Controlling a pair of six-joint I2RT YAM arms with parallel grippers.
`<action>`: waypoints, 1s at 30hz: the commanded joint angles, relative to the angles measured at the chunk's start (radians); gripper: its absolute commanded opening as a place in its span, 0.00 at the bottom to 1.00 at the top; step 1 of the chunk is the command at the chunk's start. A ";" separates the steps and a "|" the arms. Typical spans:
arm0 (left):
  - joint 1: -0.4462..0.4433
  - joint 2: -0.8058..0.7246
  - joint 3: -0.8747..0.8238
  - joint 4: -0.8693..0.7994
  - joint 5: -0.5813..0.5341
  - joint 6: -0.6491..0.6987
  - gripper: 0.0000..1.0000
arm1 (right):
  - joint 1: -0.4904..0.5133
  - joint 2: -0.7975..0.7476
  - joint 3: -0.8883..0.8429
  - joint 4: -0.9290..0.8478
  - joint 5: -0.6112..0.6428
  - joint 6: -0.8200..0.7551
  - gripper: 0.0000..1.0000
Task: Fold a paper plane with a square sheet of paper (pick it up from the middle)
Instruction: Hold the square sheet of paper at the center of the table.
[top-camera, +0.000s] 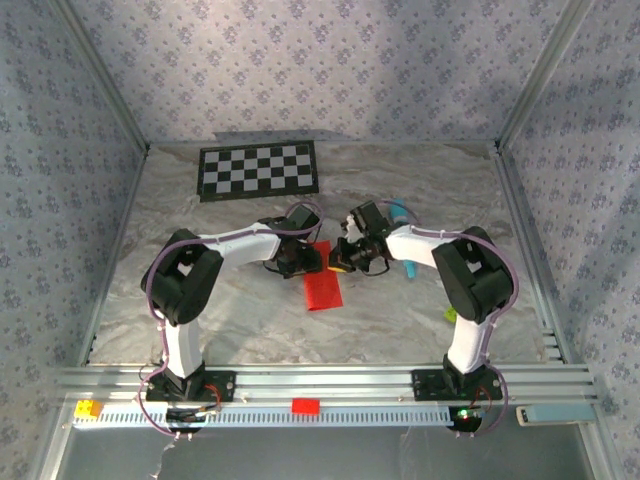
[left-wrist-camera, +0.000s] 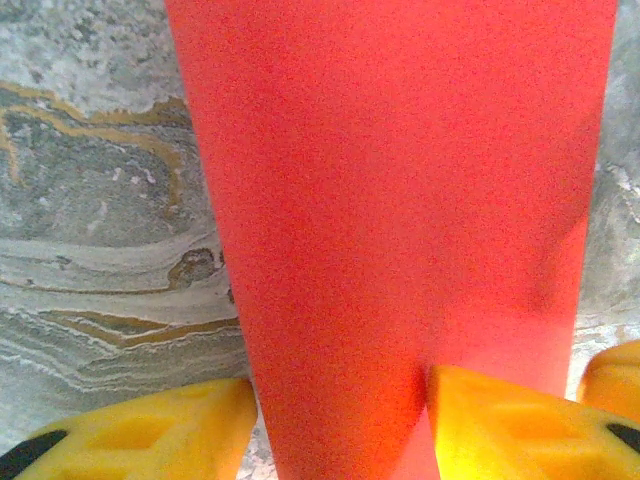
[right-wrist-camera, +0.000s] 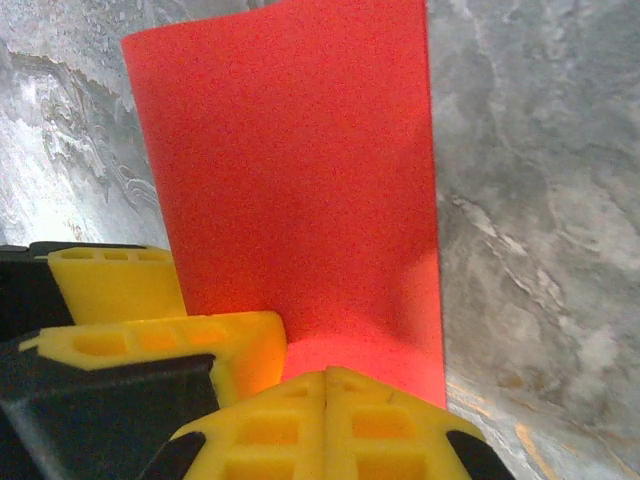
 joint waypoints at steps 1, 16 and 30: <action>-0.003 0.098 -0.040 -0.001 -0.047 0.015 0.52 | 0.013 0.033 0.031 -0.034 -0.014 -0.018 0.02; -0.004 0.042 -0.023 0.013 -0.013 0.009 0.53 | 0.024 0.097 0.000 -0.162 0.156 -0.117 0.00; 0.081 -0.320 -0.167 0.237 0.104 -0.084 0.45 | 0.027 0.110 0.020 -0.175 0.171 -0.104 0.00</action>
